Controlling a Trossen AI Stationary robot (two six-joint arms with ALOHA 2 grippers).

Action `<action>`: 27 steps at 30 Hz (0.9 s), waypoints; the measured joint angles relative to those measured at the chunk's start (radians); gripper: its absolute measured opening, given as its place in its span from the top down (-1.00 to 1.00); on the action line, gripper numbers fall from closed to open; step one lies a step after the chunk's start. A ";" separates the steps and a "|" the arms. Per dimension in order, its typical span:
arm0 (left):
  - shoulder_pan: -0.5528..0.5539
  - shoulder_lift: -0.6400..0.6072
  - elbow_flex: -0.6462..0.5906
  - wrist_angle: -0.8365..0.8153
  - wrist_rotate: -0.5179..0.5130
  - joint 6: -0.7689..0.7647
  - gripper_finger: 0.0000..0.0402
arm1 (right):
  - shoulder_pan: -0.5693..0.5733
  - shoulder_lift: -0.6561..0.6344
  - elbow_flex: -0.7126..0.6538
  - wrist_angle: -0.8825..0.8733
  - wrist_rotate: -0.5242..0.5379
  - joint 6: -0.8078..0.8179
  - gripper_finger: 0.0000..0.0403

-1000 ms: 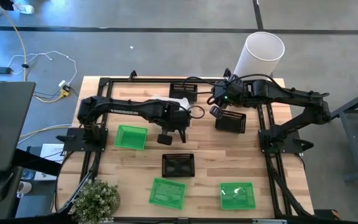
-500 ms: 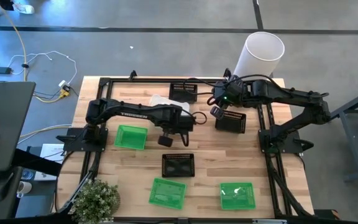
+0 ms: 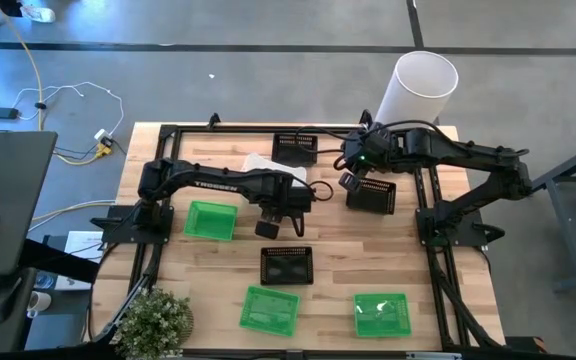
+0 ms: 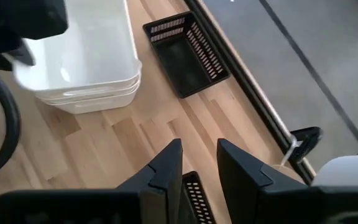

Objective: Stack baskets by color
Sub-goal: Stack the top white bin on top of the other white bins, then stack the top black bin on top of the middle black bin

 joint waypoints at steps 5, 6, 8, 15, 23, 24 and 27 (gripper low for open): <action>-0.001 0.000 0.000 -0.026 -0.007 -0.026 0.23 | 0.000 0.000 0.000 0.000 -0.005 0.001 0.57; -0.001 -0.001 0.000 -0.037 -0.008 -0.027 0.21 | 0.000 0.000 0.000 0.000 -0.005 0.001 0.57; -0.001 -0.011 -0.001 -0.055 -0.010 -0.029 0.18 | 0.000 0.000 0.000 -0.001 -0.006 0.001 0.57; -0.006 -0.077 0.008 -0.069 0.016 -0.051 0.20 | 0.000 0.000 0.000 -0.004 -0.040 0.020 0.57; -0.007 -0.216 0.015 -0.071 0.021 -0.102 0.19 | 0.000 0.000 0.000 0.004 -0.052 0.020 0.57; -0.007 -0.239 0.015 -0.070 0.021 -0.108 0.19 | 0.000 0.000 0.000 0.005 -0.052 0.020 0.57; -0.007 -0.305 0.013 -0.067 0.037 -0.140 0.19 | -0.001 0.000 0.000 0.020 -0.048 0.014 0.57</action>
